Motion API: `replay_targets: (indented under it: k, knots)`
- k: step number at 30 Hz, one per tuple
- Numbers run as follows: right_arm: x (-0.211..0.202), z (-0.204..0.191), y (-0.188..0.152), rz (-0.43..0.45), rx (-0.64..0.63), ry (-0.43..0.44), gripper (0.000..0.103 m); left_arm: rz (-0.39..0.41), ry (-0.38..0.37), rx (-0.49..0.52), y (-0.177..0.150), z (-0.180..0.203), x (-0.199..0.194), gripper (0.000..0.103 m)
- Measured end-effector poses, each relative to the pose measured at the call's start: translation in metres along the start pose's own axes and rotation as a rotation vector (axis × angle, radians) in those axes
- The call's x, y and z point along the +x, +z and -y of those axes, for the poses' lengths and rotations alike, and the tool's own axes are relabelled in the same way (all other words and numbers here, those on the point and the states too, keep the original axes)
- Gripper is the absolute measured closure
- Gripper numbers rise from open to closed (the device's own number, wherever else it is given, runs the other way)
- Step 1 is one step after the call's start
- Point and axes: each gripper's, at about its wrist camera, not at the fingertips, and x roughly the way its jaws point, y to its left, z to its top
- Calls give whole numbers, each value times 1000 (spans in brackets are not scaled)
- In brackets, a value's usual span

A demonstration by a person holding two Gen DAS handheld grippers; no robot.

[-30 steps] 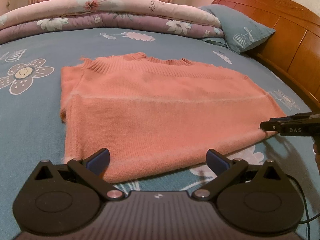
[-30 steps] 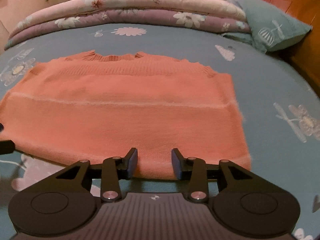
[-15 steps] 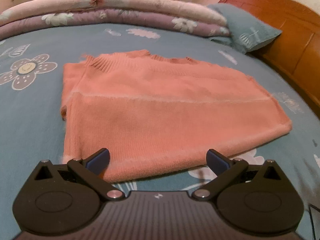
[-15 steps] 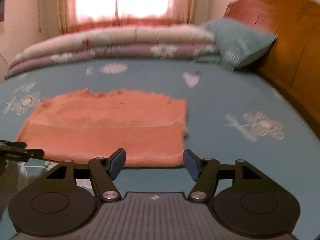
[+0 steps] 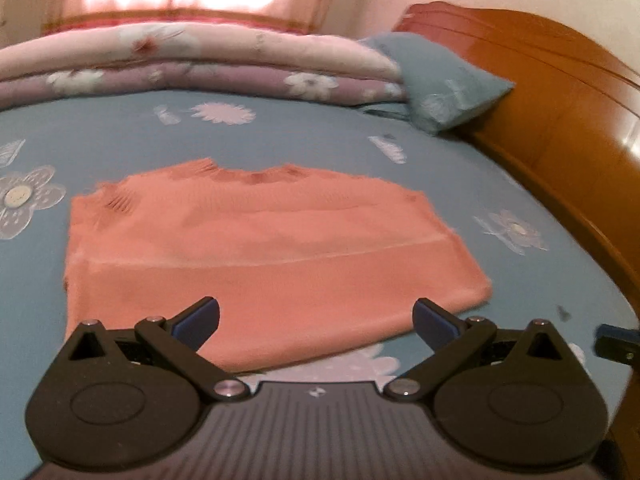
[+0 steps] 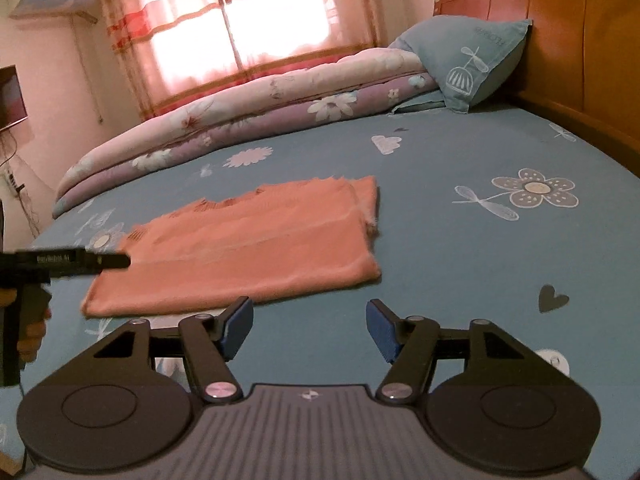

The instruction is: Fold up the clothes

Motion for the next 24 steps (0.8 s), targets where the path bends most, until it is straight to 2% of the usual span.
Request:
replay_targets:
  k: [3,7,10,12,14,17,19,21,23,24]
  knots:
    - [26,5,11,1,16,25,34,-84,16,-52,3,-14,24,1]
    - [79,4,26,-14,-2,49,33,-32,10,-45,6,-25,44,1]
    - [128,6,36,-32,-43,-17,33,-8,15,-32,12,-32,62,1]
    - [153,13,40,-68,-38,-53,33,-20,15,-55,17,-37,72,1]
    - [168,28,40,-132,44,-32,33,-60,-12,-98,17,-44,80,1]
    - [170,44,42,-189,113,-56,33,-92,-6,-129,16,-51,82,1]
    - [163,48,51,-196,164,-67,33,-75,11,-116,19,-51,78,1]
    - [154,42,65,-168,164,-53,33,-43,49,-106,25,-50,71,1]
    - [155,32,78,-178,169,-36,34,-22,63,-131,34,-52,64,1]
    - [161,27,82,-209,197,-26,39,-24,54,-150,39,-54,63,1]
